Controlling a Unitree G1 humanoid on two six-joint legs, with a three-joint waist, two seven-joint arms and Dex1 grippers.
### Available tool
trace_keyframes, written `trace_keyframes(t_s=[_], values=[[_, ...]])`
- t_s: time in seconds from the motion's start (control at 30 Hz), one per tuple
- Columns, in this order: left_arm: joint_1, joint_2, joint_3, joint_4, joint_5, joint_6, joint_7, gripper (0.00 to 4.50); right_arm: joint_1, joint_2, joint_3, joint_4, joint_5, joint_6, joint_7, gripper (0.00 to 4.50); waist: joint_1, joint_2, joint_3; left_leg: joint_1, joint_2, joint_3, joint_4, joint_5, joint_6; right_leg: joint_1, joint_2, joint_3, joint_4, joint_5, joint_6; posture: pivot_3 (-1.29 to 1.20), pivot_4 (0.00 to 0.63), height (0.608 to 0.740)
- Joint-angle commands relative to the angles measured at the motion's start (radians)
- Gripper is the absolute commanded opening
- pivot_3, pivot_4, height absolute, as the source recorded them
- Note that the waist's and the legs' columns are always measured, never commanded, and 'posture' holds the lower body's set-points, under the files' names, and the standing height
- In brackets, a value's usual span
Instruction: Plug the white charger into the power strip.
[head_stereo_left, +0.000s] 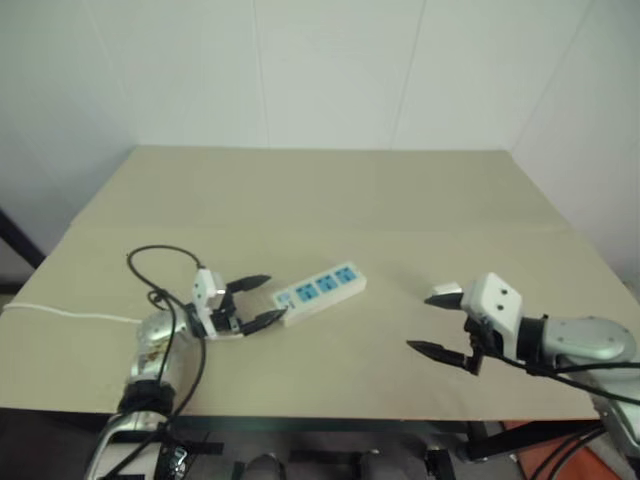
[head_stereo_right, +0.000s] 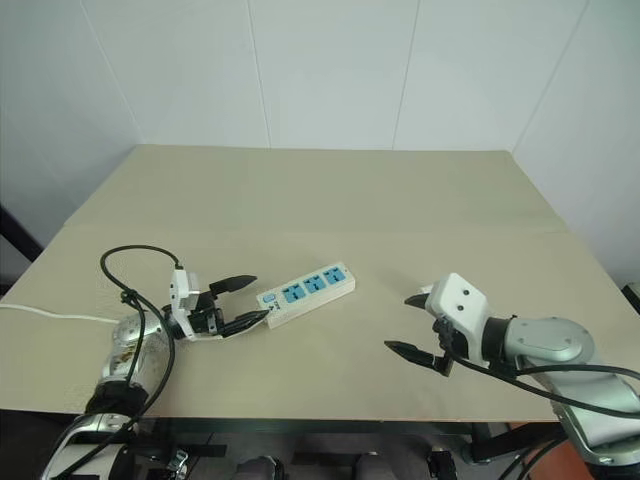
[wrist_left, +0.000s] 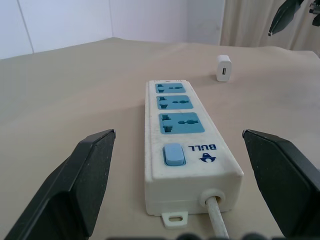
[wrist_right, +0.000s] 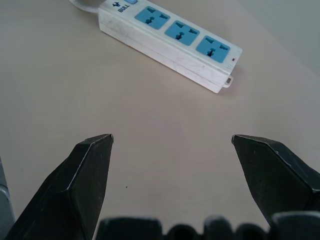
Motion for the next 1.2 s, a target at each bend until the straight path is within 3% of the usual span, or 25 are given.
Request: trace_keyframes(t_s=[0.03,0.67,0.83,1.2], values=[[-0.010,-0.017,-0.009,0.029,0.005,-0.033,-0.018,4.46,0.009,-0.010,-0.039,-0.046,0.013,0.015,-0.014,4.50,0.000,0.000,0.000,0.000,0.000,0.000,0.000,0.000,0.000,0.000,0.000,0.000,0.000,0.000,0.000,0.00,0.150,0.740],[0.037,-0.064,-0.044,0.009,0.083,-0.067,0.138,4.46,0.017,-0.005,-0.045,-0.046,0.001,0.014,-0.027,4.50,0.001,0.000,-0.001,0.002,0.000,0.000,0.000,0.000,0.000,0.002,0.000,0.000,0.000,0.000,0.001,0.00,0.150,0.740],[0.042,-0.071,-0.056,0.008,0.090,-0.052,0.148,3.23,0.011,-0.002,-0.041,-0.044,0.000,0.015,-0.030,4.50,0.001,0.001,-0.002,0.002,0.000,0.000,0.000,0.000,0.000,0.003,0.000,0.000,0.000,0.000,0.001,0.00,0.150,0.740],[0.055,-0.073,-0.072,-0.017,0.090,0.006,0.175,3.17,0.013,-0.010,-0.043,-0.048,-0.002,0.011,-0.037,4.50,0.002,0.002,-0.003,0.011,0.000,-0.001,0.000,0.000,0.000,0.014,0.000,-0.001,-0.004,0.000,0.001,0.00,0.150,0.740]])
